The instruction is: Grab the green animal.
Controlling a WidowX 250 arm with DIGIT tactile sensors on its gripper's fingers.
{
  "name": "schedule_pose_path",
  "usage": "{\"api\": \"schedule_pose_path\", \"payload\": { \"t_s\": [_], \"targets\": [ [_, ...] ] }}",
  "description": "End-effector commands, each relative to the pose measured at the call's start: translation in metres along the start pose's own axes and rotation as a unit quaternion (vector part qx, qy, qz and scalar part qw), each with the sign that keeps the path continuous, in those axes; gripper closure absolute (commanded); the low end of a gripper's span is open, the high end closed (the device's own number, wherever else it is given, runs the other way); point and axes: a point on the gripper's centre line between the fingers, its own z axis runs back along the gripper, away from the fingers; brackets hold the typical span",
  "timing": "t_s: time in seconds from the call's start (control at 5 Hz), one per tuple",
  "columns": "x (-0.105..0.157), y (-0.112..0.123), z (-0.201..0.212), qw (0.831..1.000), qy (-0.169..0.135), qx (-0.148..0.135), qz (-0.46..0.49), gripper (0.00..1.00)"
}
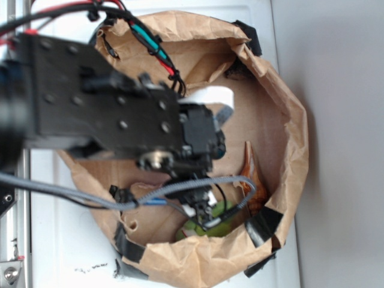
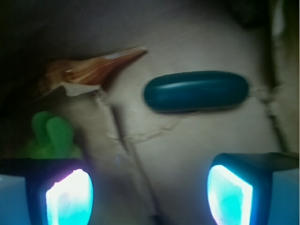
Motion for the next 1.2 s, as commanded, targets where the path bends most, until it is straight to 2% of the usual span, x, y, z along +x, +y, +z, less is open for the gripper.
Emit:
{"api": "schedule_pose_path", "payload": {
  "t_s": [0.0, 0.2, 0.4, 0.6, 0.8, 1.0],
  "targets": [
    [-0.026, -0.051, 0.021, 0.999, 0.009, -0.046, 0.020, 0.00],
    [-0.027, -0.061, 0.006, 0.999, 0.010, -0.028, 0.013, 0.00],
    [-0.018, -0.060, -0.007, 1.000, 0.003, -0.011, 0.012, 0.00],
    [-0.007, -0.052, -0.022, 1.000, 0.007, 0.008, 0.022, 0.00],
    [-0.004, -0.046, -0.038, 0.999, 0.003, 0.039, 0.017, 0.00],
    [-0.006, -0.038, -0.047, 0.998, 0.006, 0.055, 0.012, 0.00]
  ]
}}
